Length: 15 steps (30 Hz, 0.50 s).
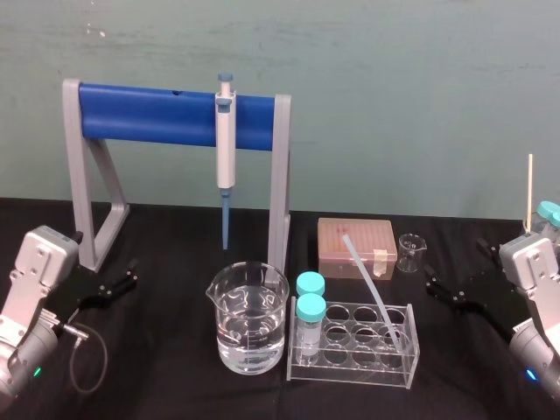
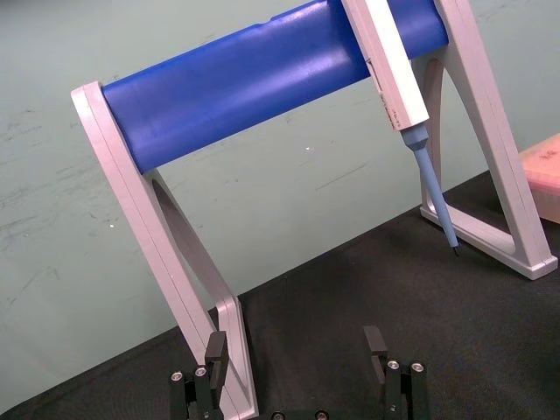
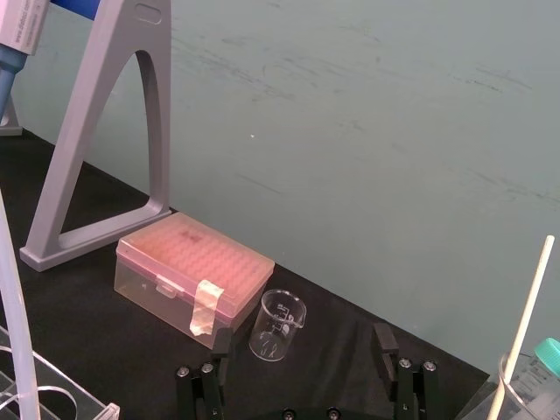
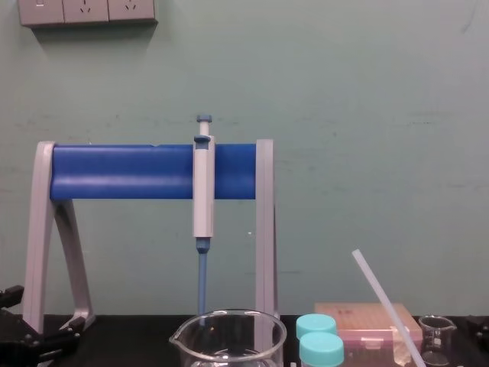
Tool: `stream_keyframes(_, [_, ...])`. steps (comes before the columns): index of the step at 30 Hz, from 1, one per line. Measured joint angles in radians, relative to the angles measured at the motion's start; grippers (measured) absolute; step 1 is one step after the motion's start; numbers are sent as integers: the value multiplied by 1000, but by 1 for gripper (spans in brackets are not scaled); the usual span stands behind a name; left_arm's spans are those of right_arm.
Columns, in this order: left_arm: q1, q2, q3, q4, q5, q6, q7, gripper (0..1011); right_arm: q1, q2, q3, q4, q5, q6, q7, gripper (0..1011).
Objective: Pick up the stirring rod with one hand, then place it down.
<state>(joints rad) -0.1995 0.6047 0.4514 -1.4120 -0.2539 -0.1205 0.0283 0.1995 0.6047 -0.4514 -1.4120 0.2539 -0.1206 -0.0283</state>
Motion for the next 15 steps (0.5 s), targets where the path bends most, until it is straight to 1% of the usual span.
stream_keyframes(15, [0,0,0,0,0,0,0,1000,0,0,0,0,0,0,0,1000])
